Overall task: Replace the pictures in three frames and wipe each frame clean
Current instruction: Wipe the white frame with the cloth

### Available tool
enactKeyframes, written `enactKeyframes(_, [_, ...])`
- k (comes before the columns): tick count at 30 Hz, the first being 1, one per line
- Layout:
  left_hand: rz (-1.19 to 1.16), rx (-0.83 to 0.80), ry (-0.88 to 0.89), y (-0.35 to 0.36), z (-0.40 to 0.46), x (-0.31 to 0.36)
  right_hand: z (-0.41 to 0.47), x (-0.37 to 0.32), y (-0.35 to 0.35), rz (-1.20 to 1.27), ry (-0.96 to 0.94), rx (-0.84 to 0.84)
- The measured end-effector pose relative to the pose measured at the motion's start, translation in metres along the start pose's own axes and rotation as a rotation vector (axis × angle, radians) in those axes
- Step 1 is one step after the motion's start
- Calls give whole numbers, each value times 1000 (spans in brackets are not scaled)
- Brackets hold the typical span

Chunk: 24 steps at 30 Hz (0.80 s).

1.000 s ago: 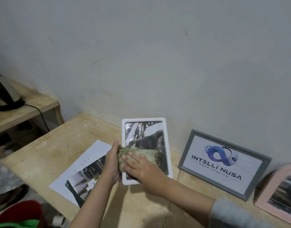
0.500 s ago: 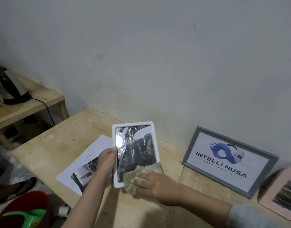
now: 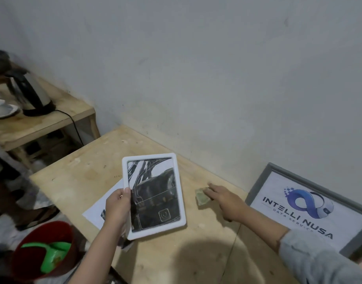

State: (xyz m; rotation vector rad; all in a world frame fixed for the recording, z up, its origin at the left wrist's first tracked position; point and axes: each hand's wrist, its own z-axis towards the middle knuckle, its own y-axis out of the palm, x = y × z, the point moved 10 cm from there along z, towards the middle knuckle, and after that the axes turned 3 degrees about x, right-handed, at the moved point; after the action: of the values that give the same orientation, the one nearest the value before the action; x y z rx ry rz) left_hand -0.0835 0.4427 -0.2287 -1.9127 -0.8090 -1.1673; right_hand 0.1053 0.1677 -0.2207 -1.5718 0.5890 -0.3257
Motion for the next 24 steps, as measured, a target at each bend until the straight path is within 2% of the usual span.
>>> enactKeyframes(3, [2, -2, -44, -10, 1, -8, 35, 24, -1, 5, 64, 34])
enactKeyframes(6, [-51, -4, -86, -18, -6, -13, 56, 46, 26, -2, 135, 24])
enactKeyframes(10, [-98, -5, -119, -27, -6, -23, 53, 41, 107, -74, 164, -242])
enactKeyframes(14, [-71, -15, -93, -29, -2, -26, 55, 25, 111, -4, 220, -322])
enactKeyframes(15, [-60, -34, -83, -22, -3, -25, 51, 20, 99, 78, 238, -296])
enactKeyframes(17, [-42, -53, -60, -12, -4, -22, 46, 6, 66, 332, 304, -124])
enactKeyframes(19, [-48, -116, -62, 12, -11, -17, 27, -2, 38, 684, 417, 72])
enactKeyframes(21, [-43, -193, -46, 44, -25, -8, 2, -11, 22, 1019, 478, 169])
enactKeyframes(24, [-20, -326, 17, 96, -56, 11, -50, -4, 6, 1283, 599, 352])
